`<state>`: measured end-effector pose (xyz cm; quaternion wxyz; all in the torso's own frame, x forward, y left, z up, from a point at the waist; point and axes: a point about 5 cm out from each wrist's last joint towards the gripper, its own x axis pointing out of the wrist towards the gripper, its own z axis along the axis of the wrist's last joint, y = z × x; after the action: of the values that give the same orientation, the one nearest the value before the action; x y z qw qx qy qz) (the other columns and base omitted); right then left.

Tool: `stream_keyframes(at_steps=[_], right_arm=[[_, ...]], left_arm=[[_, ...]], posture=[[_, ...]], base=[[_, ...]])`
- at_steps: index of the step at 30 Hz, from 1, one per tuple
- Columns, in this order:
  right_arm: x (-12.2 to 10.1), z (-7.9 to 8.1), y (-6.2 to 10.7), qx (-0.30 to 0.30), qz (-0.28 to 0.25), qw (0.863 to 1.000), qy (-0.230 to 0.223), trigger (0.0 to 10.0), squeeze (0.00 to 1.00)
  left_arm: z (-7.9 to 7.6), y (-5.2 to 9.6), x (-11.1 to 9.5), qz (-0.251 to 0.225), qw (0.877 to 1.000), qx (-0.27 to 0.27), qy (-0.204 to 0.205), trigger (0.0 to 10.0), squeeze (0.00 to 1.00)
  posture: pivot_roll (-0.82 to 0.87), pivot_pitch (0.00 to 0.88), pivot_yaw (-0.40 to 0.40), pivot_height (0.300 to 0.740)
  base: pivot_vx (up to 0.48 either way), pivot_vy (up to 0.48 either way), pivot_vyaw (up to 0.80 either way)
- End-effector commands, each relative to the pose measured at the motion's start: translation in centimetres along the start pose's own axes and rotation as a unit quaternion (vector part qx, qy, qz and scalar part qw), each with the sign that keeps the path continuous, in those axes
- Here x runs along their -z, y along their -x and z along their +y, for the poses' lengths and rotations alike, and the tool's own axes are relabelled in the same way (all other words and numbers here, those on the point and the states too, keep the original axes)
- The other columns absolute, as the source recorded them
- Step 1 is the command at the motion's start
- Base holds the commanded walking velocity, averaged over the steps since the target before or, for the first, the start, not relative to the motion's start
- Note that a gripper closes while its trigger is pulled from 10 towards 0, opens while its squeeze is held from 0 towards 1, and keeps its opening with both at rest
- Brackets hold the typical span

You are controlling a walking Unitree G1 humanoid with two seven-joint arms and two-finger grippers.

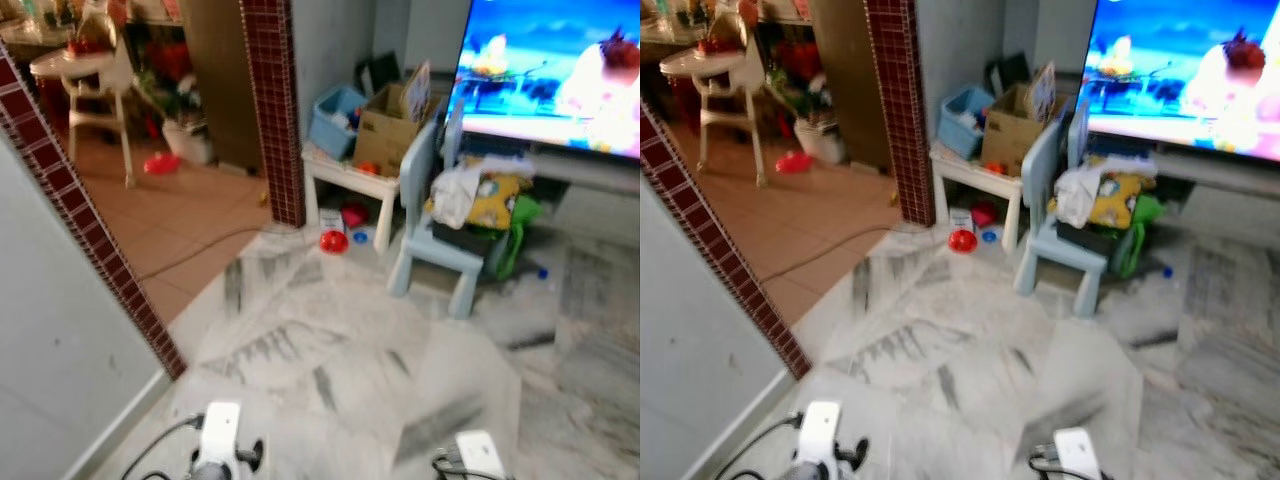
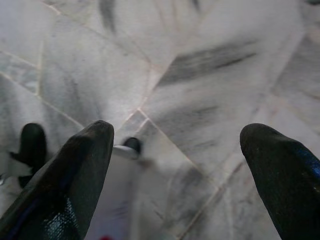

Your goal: Hang keys on a hook

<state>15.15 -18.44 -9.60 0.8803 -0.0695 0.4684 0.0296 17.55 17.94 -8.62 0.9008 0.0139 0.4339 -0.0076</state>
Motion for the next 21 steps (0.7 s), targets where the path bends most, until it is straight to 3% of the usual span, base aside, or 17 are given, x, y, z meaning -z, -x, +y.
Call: stream_keyframes(at_steps=[1, 8, 21], right_arm=[[0.1, -0.82, 0.07, 0.013, 0.004, 1.0, 0.007, 10.0, 0.0], [0.13, -0.87, 0.08, 0.015, 0.004, 1.0, 0.008, 10.0, 0.0], [0.08, -0.85, 0.06, 0.015, 0.004, 1.0, 0.007, 10.0, 0.0]], left_arm=[[-0.81, -0.22, -0.58, -0.006, 1.0, 0.01, -0.001, 10.0, 0.0], [-0.83, -0.22, -0.57, -0.005, 1.0, 0.01, 0.0, 10.0, 0.0], [-0.75, -0.23, -0.59, -0.003, 1.0, 0.008, 0.007, 10.0, 0.0]], posture=[[-0.07, 0.0, 0.028, 0.74], [-0.07, 0.0, 0.027, 0.74], [-0.07, 0.0, 0.027, 0.74]], base=[[0.0, 0.0, 0.0], [0.236, 0.0, 0.0], [0.455, 0.0, 0.0]])
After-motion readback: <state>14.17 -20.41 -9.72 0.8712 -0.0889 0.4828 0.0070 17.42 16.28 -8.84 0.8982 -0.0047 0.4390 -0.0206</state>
